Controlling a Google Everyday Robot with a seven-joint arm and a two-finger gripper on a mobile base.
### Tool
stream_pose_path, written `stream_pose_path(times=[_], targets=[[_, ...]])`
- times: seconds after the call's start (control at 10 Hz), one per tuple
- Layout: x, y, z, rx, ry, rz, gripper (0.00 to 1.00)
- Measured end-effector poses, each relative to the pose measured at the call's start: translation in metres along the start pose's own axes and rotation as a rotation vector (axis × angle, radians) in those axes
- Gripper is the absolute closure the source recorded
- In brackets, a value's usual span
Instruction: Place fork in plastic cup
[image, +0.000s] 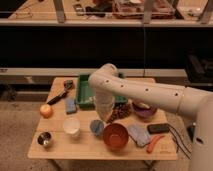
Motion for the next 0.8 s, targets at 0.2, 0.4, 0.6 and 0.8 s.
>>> stream_pose_path(times=[0.2,0.4,0.6,0.8], targets=[[-0.0025,-0.0026,0.0022,-0.002,-0.003,-0.006,0.20],[-0.0026,-0.0034,0.0025,-0.003,-0.004,-0.007,0.20],[-0.0043,-0.0057,0.0019,-0.004,-0.003,-0.012,0.20],[-0.0045,-0.0057,-0.0005,0.005,0.004,-0.010,0.20]])
